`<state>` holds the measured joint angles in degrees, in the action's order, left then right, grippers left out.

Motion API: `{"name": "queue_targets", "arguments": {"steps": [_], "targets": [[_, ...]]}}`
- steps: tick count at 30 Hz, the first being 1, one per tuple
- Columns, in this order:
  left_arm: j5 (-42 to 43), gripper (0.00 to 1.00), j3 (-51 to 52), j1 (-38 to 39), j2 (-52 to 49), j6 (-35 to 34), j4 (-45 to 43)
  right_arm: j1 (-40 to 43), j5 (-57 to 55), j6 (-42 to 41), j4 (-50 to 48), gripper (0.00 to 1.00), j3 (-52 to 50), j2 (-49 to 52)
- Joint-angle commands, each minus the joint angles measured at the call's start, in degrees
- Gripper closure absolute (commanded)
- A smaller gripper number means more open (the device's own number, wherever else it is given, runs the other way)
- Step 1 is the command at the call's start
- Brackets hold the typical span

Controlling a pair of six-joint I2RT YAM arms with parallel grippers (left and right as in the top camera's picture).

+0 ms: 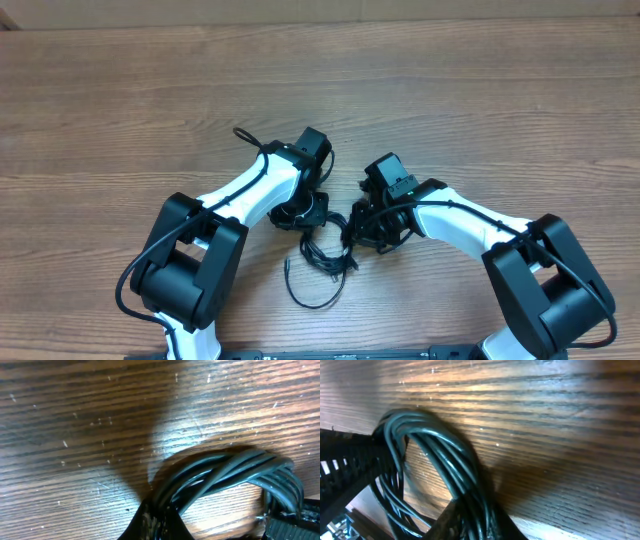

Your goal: Untangle cables

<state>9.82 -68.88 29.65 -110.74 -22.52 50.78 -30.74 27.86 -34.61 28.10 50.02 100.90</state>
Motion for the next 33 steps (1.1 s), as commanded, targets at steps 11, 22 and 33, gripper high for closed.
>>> {"name": "queue_targets", "arguments": {"steps": [11,22,33], "targets": [[-3.41,0.92,2.08,-0.22,-2.08,-3.48,-1.29,-0.37,3.1,0.07,0.72,0.84,-0.24,0.31],[-3.82,0.96,2.08,-6.6,-2.08,-4.94,-3.5,-2.62,-0.79,-7.93,4.52,0.73,-0.28,0.5],[7.78,0.94,1.7,-13.31,-2.08,3.45,-4.28,-3.06,-1.38,-10.38,-1.29,0.78,-0.31,0.5]]}}
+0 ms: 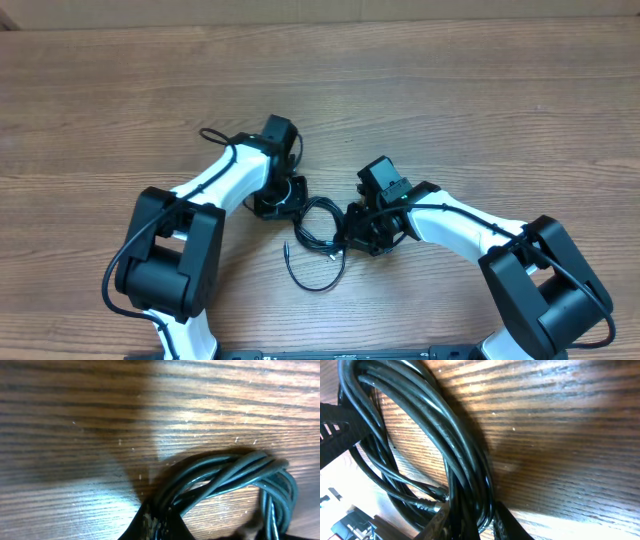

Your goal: Untangle cables

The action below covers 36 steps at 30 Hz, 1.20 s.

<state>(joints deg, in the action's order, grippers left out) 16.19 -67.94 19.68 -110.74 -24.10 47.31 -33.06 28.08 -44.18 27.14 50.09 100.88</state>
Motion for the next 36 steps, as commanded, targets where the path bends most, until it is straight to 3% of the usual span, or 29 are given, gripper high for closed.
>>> {"name": "queue_targets", "arguments": {"steps": [1,6,9,15,23,26,32,36], "targets": [[3.67,0.95,0.5,-4.13,-2.08,6.8,-0.61,-0.74,-1.66,-0.81,-1.05,0.78,-0.37,0.52],[12.59,0.95,-3.26,-8.79,-2.08,9.4,5.38,-0.74,-3.61,-0.81,-4.0,0.67,-0.37,0.52],[13.9,0.87,-4.96,-9.57,-2.05,9.33,8.68,-0.74,-3.91,-0.81,-5.07,0.66,-0.37,0.52],[7.8,0.77,-4.94,-7.5,-2.05,6.97,12.26,-0.74,-5.57,-0.81,-6.54,0.66,-0.37,0.55],[3.65,0.76,-4.85,-0.44,-2.08,-0.2,11.76,-0.74,-6.01,-0.76,-6.88,0.65,-0.37,0.57],[0.26,0.72,-4.85,1.36,-2.08,-3.78,11.39,-0.74,-6.01,-0.76,-6.86,0.65,-0.37,0.57],[0.92,0.61,-4.85,2.1,-2.08,-5.73,10.64,-0.74,-6.21,-0.76,-6.71,0.65,-0.37,0.57],[1.46,0.6,-5.09,1.81,-2.05,-5.73,10.54,-0.74,-6.25,-0.76,-6.71,0.65,-0.37,0.57]]}}
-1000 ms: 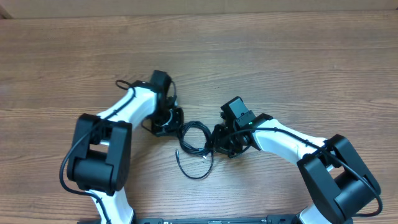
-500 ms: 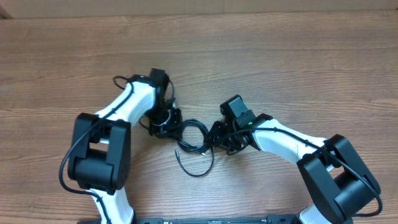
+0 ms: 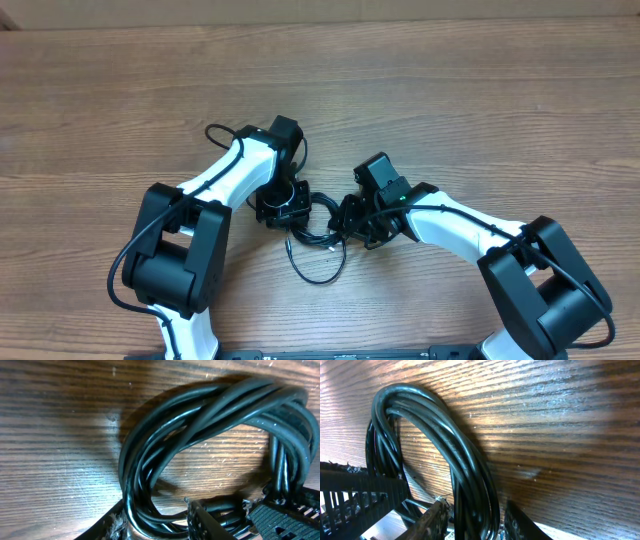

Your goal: Untangle cables

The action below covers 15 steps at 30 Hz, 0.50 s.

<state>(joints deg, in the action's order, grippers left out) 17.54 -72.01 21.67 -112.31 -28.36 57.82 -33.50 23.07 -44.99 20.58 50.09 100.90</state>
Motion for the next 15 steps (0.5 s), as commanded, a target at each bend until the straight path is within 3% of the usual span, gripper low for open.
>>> {"name": "queue_targets", "arguments": {"steps": [1,15], "targets": [[0.31,0.62,-1.2,-0.31,-0.48,-1.46,0.11,-0.31,-1.46,0.04,-0.15,0.64,-0.37,0.55],[-0.61,0.56,-6.01,0.72,-0.5,-1.46,3.67,-0.31,-1.62,0.02,-0.35,0.59,-0.37,0.55]]}}
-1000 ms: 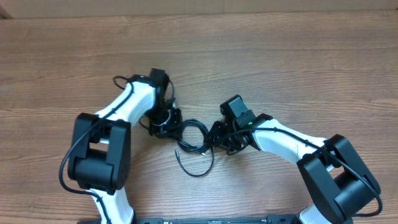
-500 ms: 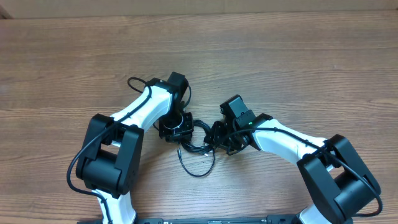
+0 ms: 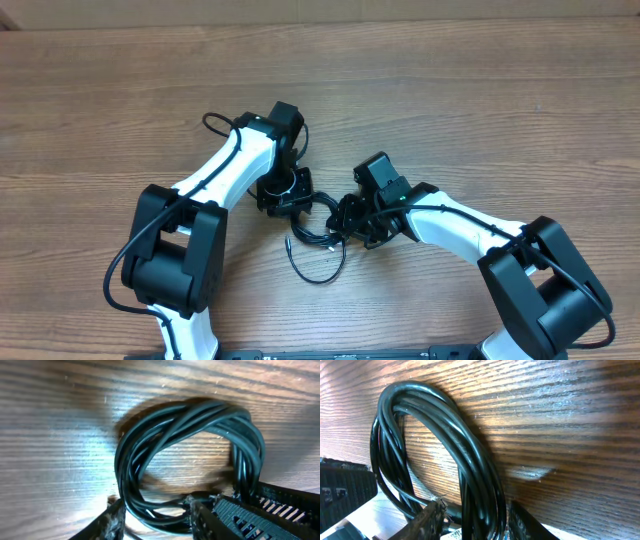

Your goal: Untangle cables

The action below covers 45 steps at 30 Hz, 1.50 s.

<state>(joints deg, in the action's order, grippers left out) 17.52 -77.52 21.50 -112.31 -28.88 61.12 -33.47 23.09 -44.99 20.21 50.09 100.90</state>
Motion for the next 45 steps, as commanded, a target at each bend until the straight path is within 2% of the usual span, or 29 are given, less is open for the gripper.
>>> {"name": "queue_targets", "arguments": {"steps": [1,6,9,16,18,21,36,40,45], "targets": [[-0.59,0.55,-0.02,1.33,-0.5,-0.96,0.35,-0.33,-1.64,0.02,0.02,0.59,-0.37,0.55],[-0.61,0.44,1.99,3.39,-0.5,-1.03,-0.02,-0.33,-1.64,0.02,0.02,0.58,-0.37,0.55],[-2.62,0.52,3.1,3.96,-0.5,-3.32,-0.37,-0.33,-1.64,0.02,0.02,0.58,-0.37,0.55],[-4.57,0.61,4.02,4.04,-0.5,-5.07,-2.03,-0.33,-1.64,0.02,0.02,0.58,-0.37,0.55],[-4.57,0.69,4.02,3.93,-0.5,-6.73,-3.89,-0.33,-1.64,0.02,0.22,0.57,-0.37,0.55],[-4.57,0.76,4.02,3.96,-0.5,-7.54,-4.98,-0.33,-1.64,0.02,0.42,0.57,-0.37,0.55],[-8.37,0.76,4.26,4.2,-0.5,-7.58,-4.92,-0.33,-1.64,0.04,0.44,0.56,-0.37,0.55],[-12.17,0.76,4.26,4.2,-0.5,-11.67,-5.09,-0.33,-1.64,0.04,0.46,0.57,-0.37,0.55],[-12.13,0.77,4.33,4.28,-0.5,-11.87,-4.74,-0.33,-1.64,0.04,0.44,0.56,-0.37,0.55]]}}
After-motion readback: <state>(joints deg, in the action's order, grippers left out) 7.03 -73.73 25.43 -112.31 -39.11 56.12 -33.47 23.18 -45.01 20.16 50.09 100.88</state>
